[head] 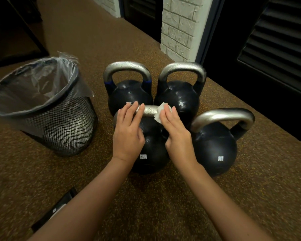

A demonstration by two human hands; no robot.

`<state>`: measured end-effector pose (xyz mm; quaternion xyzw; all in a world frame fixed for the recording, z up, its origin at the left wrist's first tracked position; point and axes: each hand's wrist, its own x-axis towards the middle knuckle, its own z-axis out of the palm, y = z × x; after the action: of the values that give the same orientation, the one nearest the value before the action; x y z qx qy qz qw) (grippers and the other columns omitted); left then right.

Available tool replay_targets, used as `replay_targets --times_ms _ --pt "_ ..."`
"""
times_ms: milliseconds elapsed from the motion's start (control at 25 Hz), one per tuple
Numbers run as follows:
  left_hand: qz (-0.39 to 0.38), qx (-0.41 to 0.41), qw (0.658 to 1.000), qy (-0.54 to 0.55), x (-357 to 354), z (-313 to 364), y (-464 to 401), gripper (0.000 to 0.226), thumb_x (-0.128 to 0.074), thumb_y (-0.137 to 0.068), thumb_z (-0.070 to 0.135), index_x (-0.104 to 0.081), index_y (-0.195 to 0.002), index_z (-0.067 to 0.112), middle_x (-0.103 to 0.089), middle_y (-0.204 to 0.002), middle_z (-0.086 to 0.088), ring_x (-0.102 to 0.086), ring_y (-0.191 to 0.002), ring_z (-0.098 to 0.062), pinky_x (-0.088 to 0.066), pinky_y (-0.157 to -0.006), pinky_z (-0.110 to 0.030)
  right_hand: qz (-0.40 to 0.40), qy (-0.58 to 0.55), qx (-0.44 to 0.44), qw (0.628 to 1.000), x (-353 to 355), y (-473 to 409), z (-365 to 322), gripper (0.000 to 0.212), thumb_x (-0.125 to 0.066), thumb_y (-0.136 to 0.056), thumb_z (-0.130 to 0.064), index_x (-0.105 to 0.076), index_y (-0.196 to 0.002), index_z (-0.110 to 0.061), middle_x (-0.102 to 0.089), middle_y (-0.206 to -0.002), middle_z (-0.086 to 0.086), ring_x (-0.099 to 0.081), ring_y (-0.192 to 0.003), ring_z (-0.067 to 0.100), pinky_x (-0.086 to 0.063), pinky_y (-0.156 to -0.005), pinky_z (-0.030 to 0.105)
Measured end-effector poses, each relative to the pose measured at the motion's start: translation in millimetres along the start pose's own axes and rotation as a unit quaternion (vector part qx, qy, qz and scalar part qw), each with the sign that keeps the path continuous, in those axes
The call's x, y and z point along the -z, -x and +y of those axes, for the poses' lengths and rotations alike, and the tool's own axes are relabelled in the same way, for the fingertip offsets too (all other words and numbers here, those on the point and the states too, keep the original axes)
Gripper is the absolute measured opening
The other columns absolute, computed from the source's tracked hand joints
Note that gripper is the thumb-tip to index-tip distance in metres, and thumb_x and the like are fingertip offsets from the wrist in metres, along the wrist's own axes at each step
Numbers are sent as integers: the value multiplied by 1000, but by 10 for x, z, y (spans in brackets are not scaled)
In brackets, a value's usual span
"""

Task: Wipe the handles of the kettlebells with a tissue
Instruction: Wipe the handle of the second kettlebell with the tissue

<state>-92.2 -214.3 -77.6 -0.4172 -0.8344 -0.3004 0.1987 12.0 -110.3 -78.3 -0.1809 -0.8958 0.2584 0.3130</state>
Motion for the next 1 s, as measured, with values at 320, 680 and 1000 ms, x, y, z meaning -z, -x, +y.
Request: replay_targets --times_ms 320,680,1000 --pt "-1 -5 1000 -7 11 12 -2 58 -31 -81 9 -41 -138 12 -45 -139 -9 -32 -135 -26 -17 -115 -42 4 3 -17 1000 2 153 181 79 -50 -75 26 -30 -143 -10 -22 -152 -1 -19 -143 23 -12 -117 22" --pt "5 -1 1000 -5 4 18 1 58 -31 -81 9 -42 -137 11 -45 -138 -10 -32 -135 -26 -17 -115 -42 19 -35 -102 994 -204 369 28 85 -41 -82 22 -6 -149 -16 1 -157 -6 -4 -145 11 -11 -117 22" --pt "-1 3 1000 2 2 23 9 59 -31 -80 10 -40 -138 11 -44 -140 -9 -30 -136 -26 -14 -115 -41 60 -97 -178 977 25 -154 -93 57 -41 -84 16 -46 -136 -8 -48 -139 5 -40 -132 11 -19 -107 7"
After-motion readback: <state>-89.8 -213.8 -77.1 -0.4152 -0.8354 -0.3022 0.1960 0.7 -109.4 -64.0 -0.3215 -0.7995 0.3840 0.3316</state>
